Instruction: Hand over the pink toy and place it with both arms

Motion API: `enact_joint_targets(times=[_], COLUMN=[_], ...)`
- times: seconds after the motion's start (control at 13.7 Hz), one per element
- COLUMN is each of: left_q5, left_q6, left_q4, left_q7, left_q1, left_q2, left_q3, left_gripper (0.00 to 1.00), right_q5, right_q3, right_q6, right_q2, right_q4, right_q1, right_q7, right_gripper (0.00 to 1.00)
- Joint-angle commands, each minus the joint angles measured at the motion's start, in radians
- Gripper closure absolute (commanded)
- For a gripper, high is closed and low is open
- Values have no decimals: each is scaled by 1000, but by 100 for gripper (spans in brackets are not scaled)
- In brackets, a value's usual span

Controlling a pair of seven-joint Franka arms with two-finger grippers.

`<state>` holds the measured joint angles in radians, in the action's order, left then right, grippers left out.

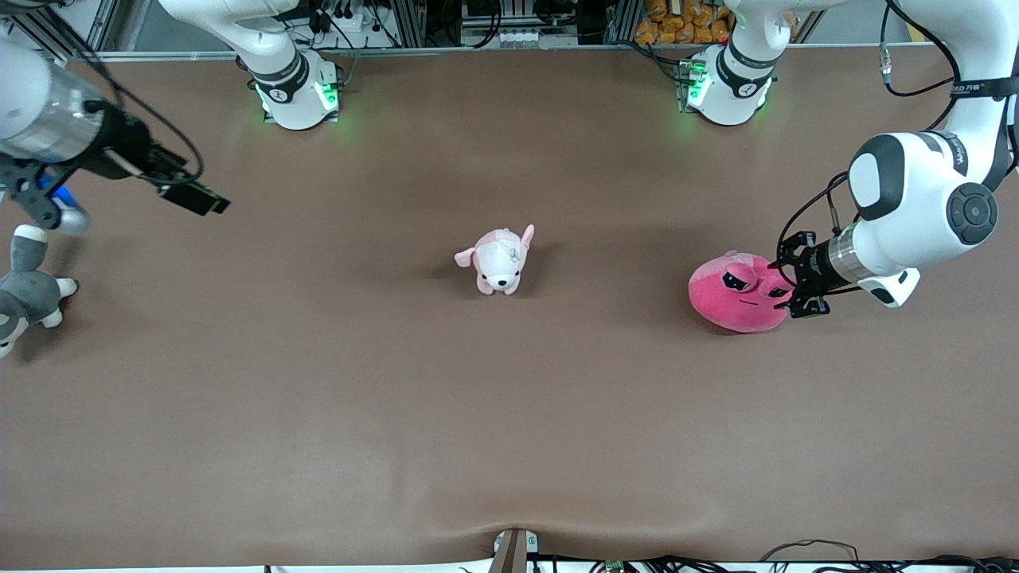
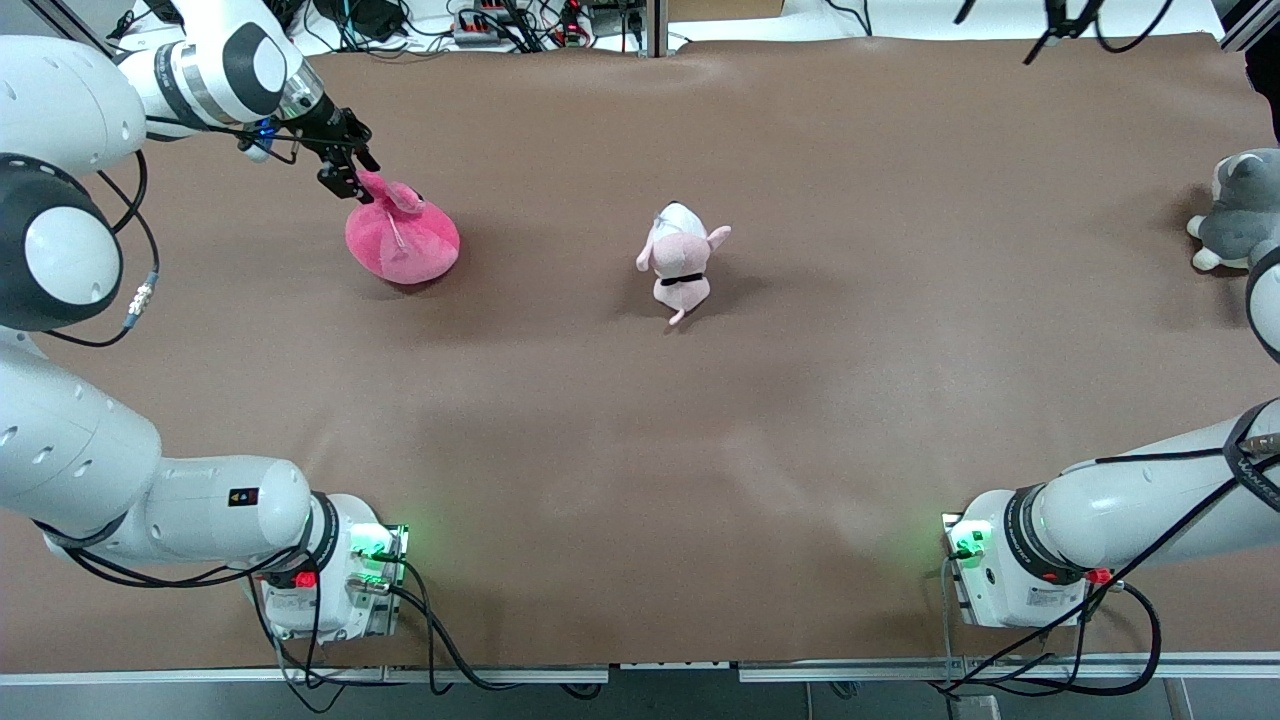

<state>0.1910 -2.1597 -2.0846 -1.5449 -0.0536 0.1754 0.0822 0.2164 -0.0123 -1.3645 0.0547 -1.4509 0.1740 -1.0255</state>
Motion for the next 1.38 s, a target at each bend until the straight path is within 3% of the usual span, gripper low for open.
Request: enact_joint_targets(times=[0.0,0.36,0.51,0.8,1.02,1.31], left_q5=[30,28,28,27,28,28], left_q6=[-12,-22,-20,-3,65,240], left_q4=[12,14,15,50,133,271], left_q7=[-9,-9,-9,-6,-9,-11], left_q1=[-6,-5,0,5,6,12], left_q2=[16,16,12,4,15,15], left_q3=[4,4,5,19,19,22], left_gripper=[56,100,100,100,100,100], right_q5=[32,34,55,184,244,247], right_q3=[9,9,9,9,9,9], right_q6=[8,12,10,-10,-111,-260], right_q2=[8,8,10,34,56,88], right_q4=[20,20,18,17,17,17], right_q1=[12,12,19,50,129,246], right_q7=[-77,-80,-116,-235,-432,-690], right_gripper=[0,0,0,0,0,0])
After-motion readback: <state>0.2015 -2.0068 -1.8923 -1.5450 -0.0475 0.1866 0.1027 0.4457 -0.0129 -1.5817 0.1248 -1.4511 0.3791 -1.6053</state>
